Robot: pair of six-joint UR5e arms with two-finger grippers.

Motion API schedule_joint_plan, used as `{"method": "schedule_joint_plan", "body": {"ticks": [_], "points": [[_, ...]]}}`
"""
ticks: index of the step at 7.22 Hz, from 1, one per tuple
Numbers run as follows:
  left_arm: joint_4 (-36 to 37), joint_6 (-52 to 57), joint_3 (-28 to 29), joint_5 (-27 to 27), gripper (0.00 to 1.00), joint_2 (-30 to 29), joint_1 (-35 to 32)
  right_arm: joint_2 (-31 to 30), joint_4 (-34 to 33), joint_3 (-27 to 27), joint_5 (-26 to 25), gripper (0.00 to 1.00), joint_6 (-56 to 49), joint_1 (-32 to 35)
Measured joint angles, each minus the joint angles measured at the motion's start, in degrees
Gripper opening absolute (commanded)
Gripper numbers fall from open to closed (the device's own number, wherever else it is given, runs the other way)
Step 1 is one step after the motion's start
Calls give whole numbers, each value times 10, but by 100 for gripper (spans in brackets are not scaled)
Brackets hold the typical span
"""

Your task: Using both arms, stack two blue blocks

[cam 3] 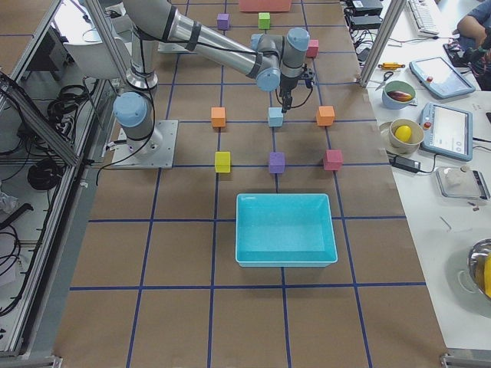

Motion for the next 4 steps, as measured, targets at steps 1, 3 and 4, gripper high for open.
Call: {"method": "schedule_joint_plan", "body": {"ticks": [1, 3, 4], "points": [[0, 0, 0, 0, 100, 0, 0, 7, -19, 21, 1, 100, 3, 0], [0, 0, 0, 0, 100, 0, 0, 14, -36, 43, 1, 100, 5, 0], [0, 0, 0, 0, 100, 0, 0, 19, -52, 48, 1, 66, 3, 0]]}}
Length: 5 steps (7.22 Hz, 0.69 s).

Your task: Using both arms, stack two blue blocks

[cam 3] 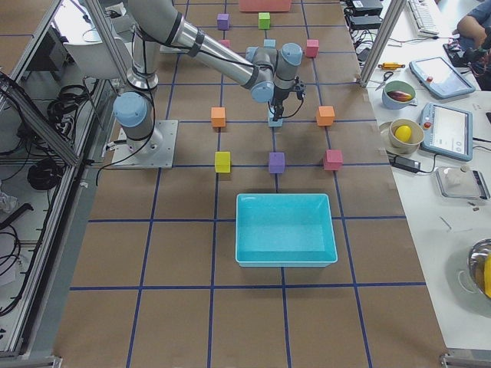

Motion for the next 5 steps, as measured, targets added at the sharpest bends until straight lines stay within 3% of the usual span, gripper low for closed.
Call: {"method": "schedule_joint_plan", "body": {"ticks": [1, 2, 5], "points": [[0, 0, 0, 0, 100, 0, 0, 9, -45, 2, 0, 23, -13, 0], [0, 0, 0, 0, 100, 0, 0, 22, -100, 2, 0, 0, -39, 0], [0, 0, 0, 0, 100, 0, 0, 33, -123, -1, -2, 0, -70, -1]]}}
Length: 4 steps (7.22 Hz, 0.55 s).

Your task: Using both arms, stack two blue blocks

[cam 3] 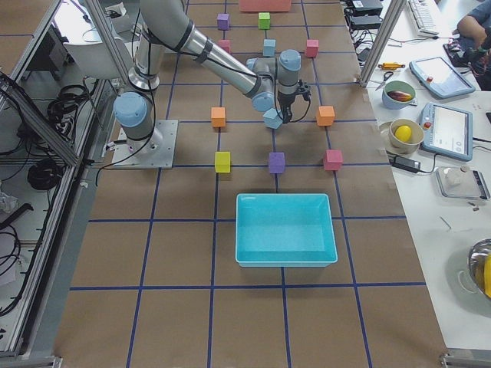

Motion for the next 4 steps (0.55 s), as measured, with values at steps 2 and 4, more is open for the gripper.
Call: {"method": "schedule_joint_plan", "body": {"ticks": [2, 4], "points": [[0, 0, 0, 0, 100, 0, 0, -3, 31, -23, 0, 44, 1, 0], [0, 0, 0, 0, 100, 0, 0, -3, 89, -83, -1, 100, 2, 1]]}}
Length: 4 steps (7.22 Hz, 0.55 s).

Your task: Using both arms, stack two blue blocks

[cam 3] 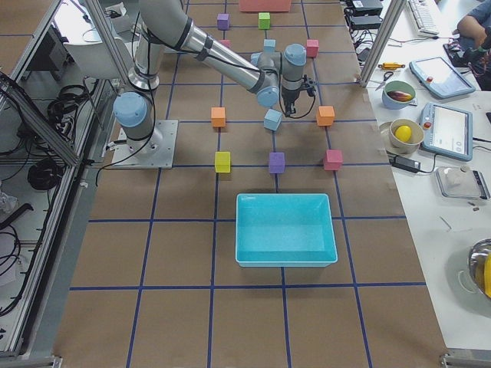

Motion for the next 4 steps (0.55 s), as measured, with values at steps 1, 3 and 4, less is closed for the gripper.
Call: {"method": "schedule_joint_plan", "body": {"ticks": [1, 3, 4], "points": [[0, 0, 0, 0, 100, 0, 0, 0, 35, -21, -2, 100, 13, -1], [0, 0, 0, 0, 100, 0, 0, -3, 110, -31, -8, 100, 102, -4], [0, 0, 0, 0, 100, 0, 0, -4, 145, -32, -9, 100, 137, -8]]}}
